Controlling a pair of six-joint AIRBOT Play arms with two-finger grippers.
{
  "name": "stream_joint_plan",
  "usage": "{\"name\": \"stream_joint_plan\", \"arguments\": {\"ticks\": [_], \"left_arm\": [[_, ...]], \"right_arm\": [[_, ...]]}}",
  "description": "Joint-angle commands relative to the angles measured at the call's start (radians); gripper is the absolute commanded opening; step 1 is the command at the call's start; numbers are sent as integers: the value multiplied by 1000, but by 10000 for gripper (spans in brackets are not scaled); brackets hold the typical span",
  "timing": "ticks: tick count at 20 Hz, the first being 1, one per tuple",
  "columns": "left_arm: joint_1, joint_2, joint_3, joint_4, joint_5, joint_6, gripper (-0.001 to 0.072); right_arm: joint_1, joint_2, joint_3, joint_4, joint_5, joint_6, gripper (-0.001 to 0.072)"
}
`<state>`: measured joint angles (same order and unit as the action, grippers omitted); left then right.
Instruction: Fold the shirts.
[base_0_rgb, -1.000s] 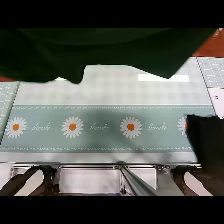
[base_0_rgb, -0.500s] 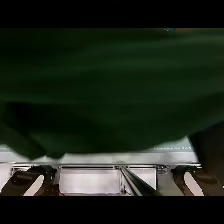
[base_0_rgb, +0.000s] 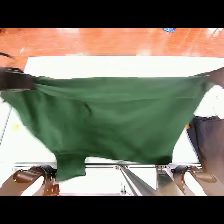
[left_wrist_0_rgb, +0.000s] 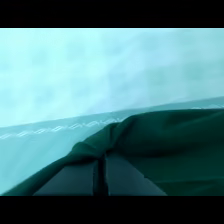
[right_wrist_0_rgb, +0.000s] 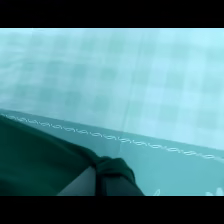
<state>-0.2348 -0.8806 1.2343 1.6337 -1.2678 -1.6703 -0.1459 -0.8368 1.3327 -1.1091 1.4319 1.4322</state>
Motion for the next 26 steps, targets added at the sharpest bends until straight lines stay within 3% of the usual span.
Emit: {"name": "stream_joint_plan", "arguments": {"ticks": [1,4,6,9,10,11,12,13,16,17,20,22,26], "left_arm": [[10,-236,-136,9,327,-100,19],[47,-486,-29,2,446,-175,20],[88,-633,108,-85,427,-190,20],[155,-796,334,-270,333,-182,20],[176,-834,399,-326,296,-179,48],[197,-862,455,-364,255,-179,236],[217,-880,497,-378,209,-179,404],[245,-887,530,-374,148,-179,508],[378,-872,578,-374,-76,-156,508],[425,-862,577,-371,-173,-107,509],[492,-820,499,-238,-428,-34,508],[504,-707,325,-201,-383,18,509],[600,-438,-85,-259,-182,35,509]], "right_arm": [[-1,-205,-145,61,-219,-66,20],[-1,-462,-109,178,-394,-124,20],[-1,-635,-9,255,-432,-167,20],[-1,-841,174,276,-430,-112,26],[-1,-887,217,279,-430,-89,115],[-3,-924,250,285,-430,-82,297],[-9,-945,274,288,-420,-87,425],[-21,-953,294,284,-391,-94,418],[-118,-944,361,259,-208,-95,414],[-166,-931,364,258,-142,-92,412],[-279,-855,296,102,18,-63,408],[-315,-734,100,8,-31,-64,408],[-324,-367,-449,86,-198,-170,409]]}}
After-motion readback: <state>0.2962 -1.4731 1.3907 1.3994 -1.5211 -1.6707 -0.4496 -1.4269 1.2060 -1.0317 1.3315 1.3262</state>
